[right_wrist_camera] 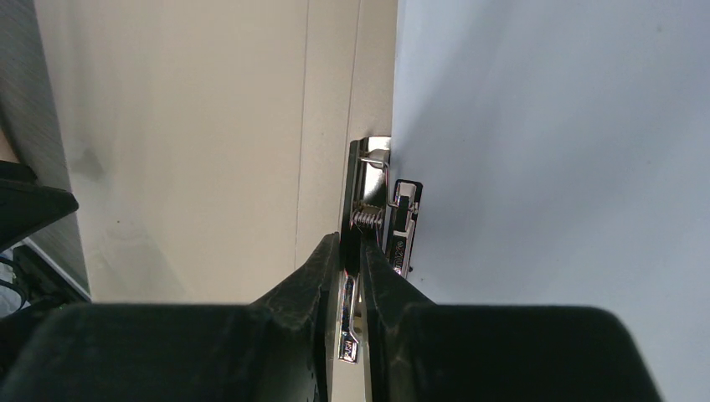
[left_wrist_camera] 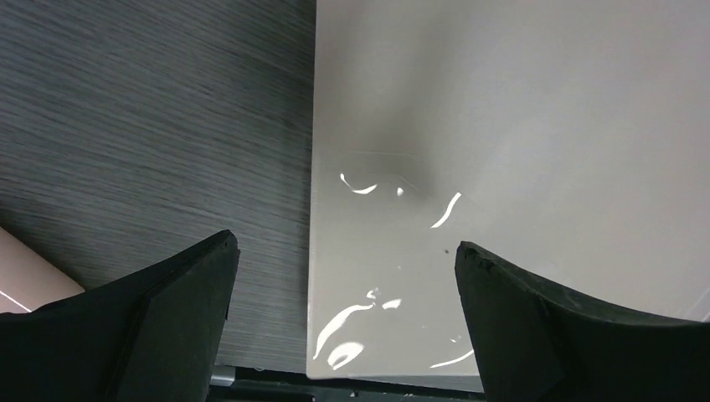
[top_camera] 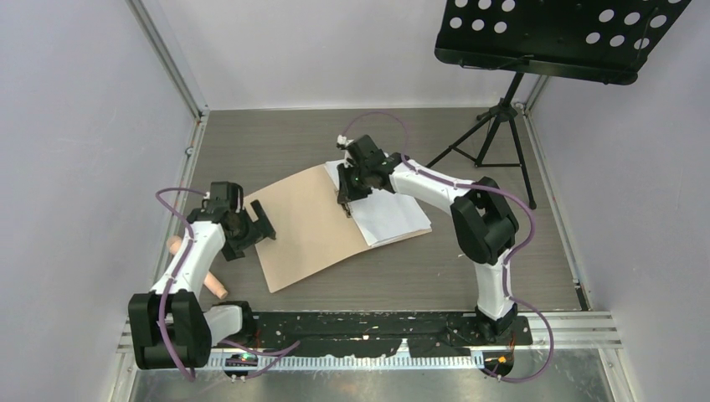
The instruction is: Put the files into the folder
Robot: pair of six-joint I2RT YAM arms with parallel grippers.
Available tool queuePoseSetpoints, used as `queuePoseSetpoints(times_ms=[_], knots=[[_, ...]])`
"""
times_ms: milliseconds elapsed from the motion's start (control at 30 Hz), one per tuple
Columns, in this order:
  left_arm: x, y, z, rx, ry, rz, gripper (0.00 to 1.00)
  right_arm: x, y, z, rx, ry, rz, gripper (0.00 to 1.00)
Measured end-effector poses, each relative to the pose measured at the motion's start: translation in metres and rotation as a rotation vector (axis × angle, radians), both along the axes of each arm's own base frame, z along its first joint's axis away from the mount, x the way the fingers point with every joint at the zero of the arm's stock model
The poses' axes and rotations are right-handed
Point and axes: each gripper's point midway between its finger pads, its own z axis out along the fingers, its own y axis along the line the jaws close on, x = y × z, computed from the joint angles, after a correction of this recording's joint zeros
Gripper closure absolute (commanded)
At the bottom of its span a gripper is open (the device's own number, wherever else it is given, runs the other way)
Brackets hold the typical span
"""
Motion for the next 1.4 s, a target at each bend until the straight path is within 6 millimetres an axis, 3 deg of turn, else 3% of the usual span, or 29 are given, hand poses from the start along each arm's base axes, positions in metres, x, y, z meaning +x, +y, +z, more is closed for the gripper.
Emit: queuePoseSetpoints(times_ms=[167, 300, 567, 700, 833, 933, 1033, 1167, 1267, 1400], knots=[[0.0, -0.004, -0.005, -0.029, -0.01, 0.009, 0.0, 0.001, -0.001, 0.007, 0.015, 0.001, -0.001, 0.91], [0.004, -0.02, -0.005, -0.118, -0.058, -0.002, 0.0, -0.001, -0.002, 0.01, 0.024, 0.012, 0.004, 0.91], [0.012, -0.041, 0.032, -0.253, -0.224, -0.008, 0.0, 0.005, -0.012, 0.022, 0.032, 0.002, -0.019, 0.92], [0.012, -0.044, 0.068, -0.272, -0.341, -0.01, 0.0, 0.008, -0.016, 0.021, 0.025, -0.002, -0.032, 0.92], [0.015, -0.05, 0.13, -0.302, -0.512, -0.038, 0.0, 0.004, -0.016, 0.015, 0.02, 0.013, -0.043, 0.92], [0.015, -0.059, 0.165, -0.348, -0.598, -0.078, 0.0, -0.007, -0.009, 0.009, 0.027, 0.035, -0.041, 0.92], [0.015, -0.071, 0.189, -0.386, -0.638, -0.124, 0.0, -0.022, 0.008, 0.008, 0.046, 0.051, -0.031, 0.91], [0.017, -0.099, 0.203, -0.437, -0.628, -0.215, 0.0, -0.043, 0.041, 0.016, 0.109, 0.062, -0.023, 0.79], [0.024, -0.125, 0.215, -0.455, -0.61, -0.282, 0.0, -0.055, 0.068, 0.017, 0.167, 0.081, -0.038, 0.61], [0.04, -0.147, 0.222, -0.431, -0.597, -0.325, 0.0, -0.064, 0.089, 0.005, 0.206, 0.127, -0.065, 0.4]])
